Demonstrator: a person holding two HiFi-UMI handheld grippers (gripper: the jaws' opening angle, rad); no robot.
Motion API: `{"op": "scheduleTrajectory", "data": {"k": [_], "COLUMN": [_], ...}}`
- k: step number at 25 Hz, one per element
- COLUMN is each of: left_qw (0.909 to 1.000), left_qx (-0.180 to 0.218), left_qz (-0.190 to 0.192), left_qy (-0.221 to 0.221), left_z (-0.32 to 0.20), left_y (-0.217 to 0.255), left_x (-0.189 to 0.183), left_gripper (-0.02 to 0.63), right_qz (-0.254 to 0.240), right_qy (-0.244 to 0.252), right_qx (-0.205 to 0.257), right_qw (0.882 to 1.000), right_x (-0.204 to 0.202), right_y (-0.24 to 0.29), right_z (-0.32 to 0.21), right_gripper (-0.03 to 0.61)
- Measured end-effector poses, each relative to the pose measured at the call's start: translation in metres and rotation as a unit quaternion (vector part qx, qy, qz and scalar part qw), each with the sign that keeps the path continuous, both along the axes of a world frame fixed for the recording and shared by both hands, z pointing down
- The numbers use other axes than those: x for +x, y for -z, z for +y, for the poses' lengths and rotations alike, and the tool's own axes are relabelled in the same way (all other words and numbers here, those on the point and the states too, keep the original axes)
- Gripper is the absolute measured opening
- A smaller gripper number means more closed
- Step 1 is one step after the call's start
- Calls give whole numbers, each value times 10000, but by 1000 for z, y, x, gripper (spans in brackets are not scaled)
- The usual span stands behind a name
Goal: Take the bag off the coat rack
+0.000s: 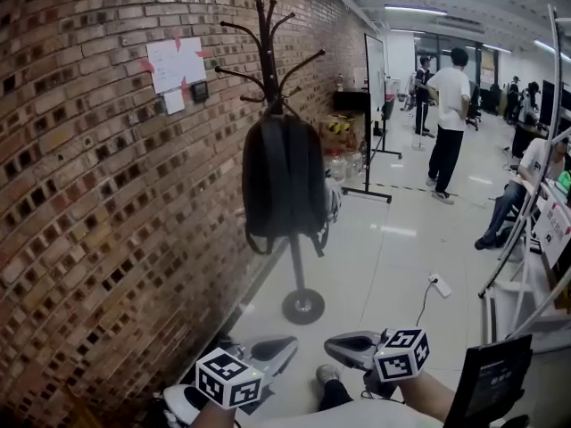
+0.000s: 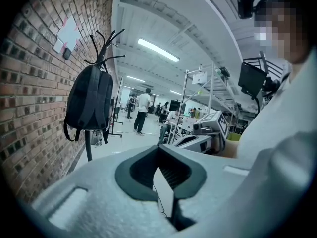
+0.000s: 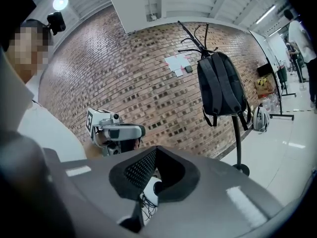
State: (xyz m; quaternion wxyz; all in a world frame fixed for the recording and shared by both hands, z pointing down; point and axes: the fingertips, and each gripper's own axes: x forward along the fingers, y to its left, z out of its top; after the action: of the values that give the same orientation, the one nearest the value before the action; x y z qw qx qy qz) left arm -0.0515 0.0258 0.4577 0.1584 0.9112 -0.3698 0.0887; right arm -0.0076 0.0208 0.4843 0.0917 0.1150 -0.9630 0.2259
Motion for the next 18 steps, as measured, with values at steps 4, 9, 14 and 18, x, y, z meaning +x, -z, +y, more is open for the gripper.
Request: {"op": "scheduleTrajectory", "data": {"k": [4, 9, 14, 18], "left_qw": [9999, 9999, 9996, 9986], "left_qx": [-8, -30, -180, -149], "left_qz": [-71, -104, -125, -154], "left_qy": [-74, -20, 156, 474], "left_z": [-41, -114, -206, -287], "left_y": [-4, -4, -7, 8], "left_x": [-1, -5, -20, -41], "left_gripper": [2, 2, 2, 2], "right_qz": [43, -172, -237, -218], "right_qy": [-78, -14, 204, 420], "right_qx": [44, 135, 270, 487], "right_qw": [10000, 9998, 9991, 9977], "right_x": [-4, -6, -18, -29], "right_y": [-6, 3, 14, 35], "right_z": [-43, -115, -208, -286], "right_gripper": [-2, -2, -2, -2]}}
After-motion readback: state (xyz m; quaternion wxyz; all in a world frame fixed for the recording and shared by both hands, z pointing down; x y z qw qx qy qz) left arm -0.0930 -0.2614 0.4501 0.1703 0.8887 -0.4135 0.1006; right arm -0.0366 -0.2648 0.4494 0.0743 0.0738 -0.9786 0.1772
